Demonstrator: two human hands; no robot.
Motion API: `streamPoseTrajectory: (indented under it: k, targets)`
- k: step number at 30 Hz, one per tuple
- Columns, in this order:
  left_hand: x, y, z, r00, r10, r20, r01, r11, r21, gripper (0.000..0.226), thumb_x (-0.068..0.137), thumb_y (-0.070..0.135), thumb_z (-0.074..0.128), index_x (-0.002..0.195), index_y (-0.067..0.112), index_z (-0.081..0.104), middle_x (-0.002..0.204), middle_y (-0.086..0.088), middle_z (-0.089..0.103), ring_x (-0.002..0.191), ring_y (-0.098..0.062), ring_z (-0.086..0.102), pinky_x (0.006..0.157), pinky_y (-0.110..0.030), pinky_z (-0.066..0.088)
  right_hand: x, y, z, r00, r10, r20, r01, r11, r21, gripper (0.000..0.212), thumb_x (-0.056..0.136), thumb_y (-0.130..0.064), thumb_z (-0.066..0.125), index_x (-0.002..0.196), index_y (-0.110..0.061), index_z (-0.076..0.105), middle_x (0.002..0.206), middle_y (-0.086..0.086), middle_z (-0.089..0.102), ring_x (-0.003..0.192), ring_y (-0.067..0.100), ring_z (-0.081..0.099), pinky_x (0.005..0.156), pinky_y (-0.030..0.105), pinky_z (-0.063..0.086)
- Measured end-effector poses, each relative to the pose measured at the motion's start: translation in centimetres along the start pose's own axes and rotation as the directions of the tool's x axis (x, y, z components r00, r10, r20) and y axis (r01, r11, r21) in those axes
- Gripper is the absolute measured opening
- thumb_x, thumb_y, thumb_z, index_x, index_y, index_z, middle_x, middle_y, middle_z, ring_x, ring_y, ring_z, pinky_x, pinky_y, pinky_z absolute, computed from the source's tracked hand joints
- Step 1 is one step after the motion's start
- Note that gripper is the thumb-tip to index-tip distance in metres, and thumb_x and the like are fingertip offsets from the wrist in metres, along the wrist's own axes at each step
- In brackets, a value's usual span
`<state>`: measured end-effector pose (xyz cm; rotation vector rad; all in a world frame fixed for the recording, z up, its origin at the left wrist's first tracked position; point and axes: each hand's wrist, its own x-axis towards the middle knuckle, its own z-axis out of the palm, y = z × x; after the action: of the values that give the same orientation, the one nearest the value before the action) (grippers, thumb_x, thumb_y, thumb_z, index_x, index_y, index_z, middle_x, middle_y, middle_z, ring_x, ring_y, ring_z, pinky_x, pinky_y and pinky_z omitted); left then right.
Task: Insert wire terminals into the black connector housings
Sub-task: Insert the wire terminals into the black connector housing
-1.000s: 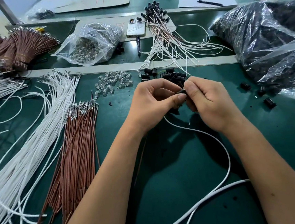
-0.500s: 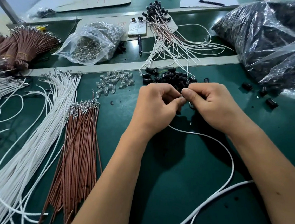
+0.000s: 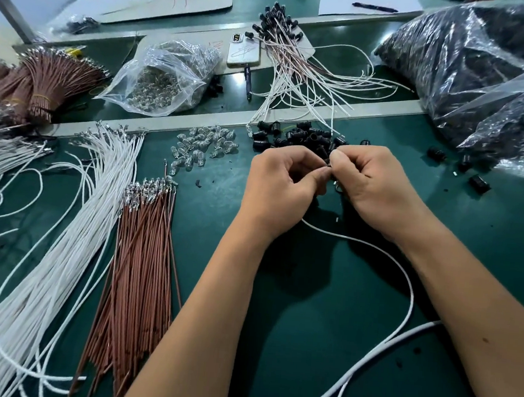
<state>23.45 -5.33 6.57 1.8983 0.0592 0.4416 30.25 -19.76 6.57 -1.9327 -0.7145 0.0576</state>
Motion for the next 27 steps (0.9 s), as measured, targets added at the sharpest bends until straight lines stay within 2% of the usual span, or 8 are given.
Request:
streamPoseTrajectory:
  k: [5, 8, 12, 15, 18, 20, 22, 27]
  targets:
    - [-0.3, 0.4, 1.0, 0.987, 0.156, -0.047, -0.149, 0.982, 0.113, 0.004, 0.086, 0.002, 0.074, 0.084, 0.004, 0.071, 0.068, -0.001, 0.07, 0.061, -0.014, 0.063, 0.06, -0.028, 0.052, 0.4, -0.1, 0.8, 0.982, 0.086, -0.166, -0.08, 0.996, 0.045, 0.072, 0.102, -0.052, 0.051, 0.066, 0.011, 0.057, 0.055, 0.017, 0.04, 0.055, 0.016, 0.035, 0.053, 0.04, 0.03]
    - [-0.2, 0.4, 1.0, 0.983, 0.185, -0.009, -0.182, 0.973, 0.144, 0.004, 0.087, 0.005, 0.074, 0.087, 0.004, 0.07, 0.07, -0.002, 0.069, 0.063, -0.017, 0.061, 0.061, -0.024, 0.049, 0.5, 0.4, 0.5, 0.979, 0.115, -0.167, -0.1, 0.991, 0.091, 0.07, 0.102, -0.05, 0.054, 0.075, 0.015, 0.063, 0.057, 0.027, 0.05, 0.055, 0.019, 0.037, 0.051, 0.043, 0.033]
    - [-0.1, 0.2, 0.9, 0.973, 0.228, 0.033, -0.229, 0.942, 0.246, 0.01, 0.092, 0.009, 0.069, 0.085, 0.002, 0.068, 0.069, -0.002, 0.067, 0.06, -0.019, 0.055, 0.058, -0.028, 0.042, 0.6, 1.0, 0.8, 0.97, 0.192, -0.147, -0.153, 0.959, 0.238, 0.065, 0.102, -0.043, 0.058, 0.061, 0.007, 0.053, 0.047, 0.004, 0.028, 0.046, 0.015, 0.02, 0.042, 0.026, 0.014]
    - [-0.1, 0.2, 1.2, 0.969, 0.245, 0.023, -0.24, 0.919, 0.313, 0.016, 0.096, 0.012, 0.063, 0.085, 0.0, 0.065, 0.069, -0.002, 0.062, 0.064, -0.027, 0.053, 0.06, -0.038, 0.043, 0.8, 1.0, 1.3, 0.959, 0.222, -0.176, -0.157, 0.933, 0.323, 0.065, 0.097, -0.045, 0.057, 0.055, 0.003, 0.044, 0.051, 0.008, 0.026, 0.044, 0.016, 0.017, 0.044, 0.024, 0.015]
    - [-0.1, 0.3, 1.4, 0.986, 0.166, 0.026, -0.168, 0.966, 0.196, 0.017, 0.098, 0.011, 0.062, 0.083, 0.004, 0.066, 0.064, 0.001, 0.059, 0.058, -0.015, 0.048, 0.057, -0.028, 0.039, 0.7, 0.7, 1.3, 0.96, 0.206, -0.19, -0.133, 0.932, 0.336, 0.061, 0.099, -0.043, 0.055, 0.045, -0.013, 0.054, 0.042, -0.001, 0.031, 0.041, 0.015, 0.019, 0.043, 0.023, 0.018]
    - [0.1, 0.4, 1.3, 0.995, 0.086, 0.049, -0.09, 0.992, 0.089, 0.019, 0.099, 0.012, 0.062, 0.081, 0.006, 0.066, 0.061, 0.005, 0.055, 0.056, -0.01, 0.044, 0.057, -0.026, 0.036, 0.6, 0.5, 1.3, 0.957, 0.191, -0.218, -0.108, 0.932, 0.346, 0.063, 0.098, -0.044, 0.055, 0.048, -0.008, 0.039, 0.046, 0.005, 0.028, 0.043, 0.017, 0.019, 0.045, 0.027, 0.017]
    - [0.2, 0.5, 1.1, 0.997, 0.03, 0.078, -0.03, 1.0, 0.001, 0.022, 0.098, 0.017, 0.06, 0.077, 0.01, 0.063, 0.059, 0.007, 0.052, 0.057, -0.013, 0.043, 0.058, -0.03, 0.035, 0.5, 0.2, 1.3, 0.956, 0.169, -0.239, -0.08, 0.936, 0.342, 0.062, 0.098, -0.043, 0.055, 0.054, -0.008, 0.028, 0.05, 0.008, 0.026, 0.046, 0.018, 0.018, 0.045, 0.03, 0.016]
    - [0.2, 0.9, 1.0, 0.993, -0.028, 0.118, 0.051, 0.979, -0.195, 0.036, 0.093, 0.025, 0.054, 0.081, -0.008, 0.06, 0.066, -0.015, 0.047, 0.062, -0.025, 0.035, 0.055, -0.049, 0.031, 0.3, -0.7, 1.4, 0.956, 0.128, -0.264, -0.029, 0.937, 0.349, 0.063, 0.102, -0.037, 0.053, 0.045, -0.018, 0.035, 0.044, -0.002, 0.029, 0.041, 0.014, 0.022, 0.043, 0.023, 0.021]
